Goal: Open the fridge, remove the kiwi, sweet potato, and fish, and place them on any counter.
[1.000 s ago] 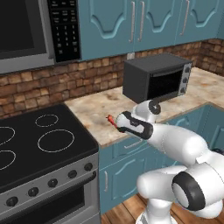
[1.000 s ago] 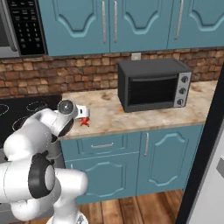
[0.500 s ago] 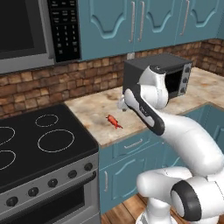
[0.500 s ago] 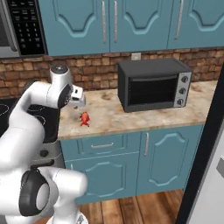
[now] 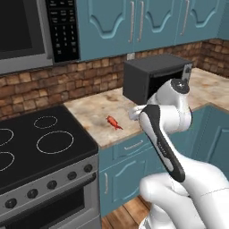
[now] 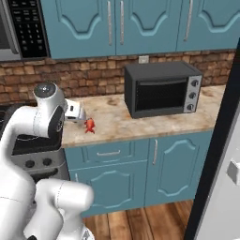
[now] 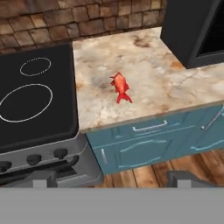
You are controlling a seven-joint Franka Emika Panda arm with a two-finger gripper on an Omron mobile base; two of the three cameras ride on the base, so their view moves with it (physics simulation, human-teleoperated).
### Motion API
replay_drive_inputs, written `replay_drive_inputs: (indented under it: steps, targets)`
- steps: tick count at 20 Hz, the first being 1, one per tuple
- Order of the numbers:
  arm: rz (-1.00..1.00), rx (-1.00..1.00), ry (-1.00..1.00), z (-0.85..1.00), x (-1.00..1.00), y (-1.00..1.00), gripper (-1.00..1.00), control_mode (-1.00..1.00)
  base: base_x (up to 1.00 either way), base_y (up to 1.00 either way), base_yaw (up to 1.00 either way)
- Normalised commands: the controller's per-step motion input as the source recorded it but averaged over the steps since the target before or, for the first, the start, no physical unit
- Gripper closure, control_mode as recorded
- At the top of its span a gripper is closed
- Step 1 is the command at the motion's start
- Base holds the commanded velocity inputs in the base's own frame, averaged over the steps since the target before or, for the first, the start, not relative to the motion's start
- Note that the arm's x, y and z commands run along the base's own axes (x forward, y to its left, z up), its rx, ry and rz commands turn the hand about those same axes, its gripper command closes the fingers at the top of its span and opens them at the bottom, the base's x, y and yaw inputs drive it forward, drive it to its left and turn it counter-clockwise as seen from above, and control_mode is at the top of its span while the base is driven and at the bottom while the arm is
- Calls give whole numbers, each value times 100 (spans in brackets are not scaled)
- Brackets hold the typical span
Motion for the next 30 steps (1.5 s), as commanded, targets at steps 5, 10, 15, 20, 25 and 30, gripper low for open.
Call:
replay_drive_inputs:
  steps: [5, 10, 15, 20, 25, 30]
  targets:
    - [0, 0, 0, 0, 0, 0, -100, 100, -85, 4, -73]
    - [0, 0, 0, 0, 0, 0, -100, 100, -74, 9, -84]
    - [0, 0, 0, 0, 0, 0, -100, 100, -80, -2, -75]
    - [0, 0, 0, 0, 0, 0, -100, 100, -27, -26, -72]
    - [0, 0, 0, 0, 0, 0, -100, 100, 24, -20, -68]
    - [0, 0, 0, 0, 0, 0, -100, 100, 98, 2, -28]
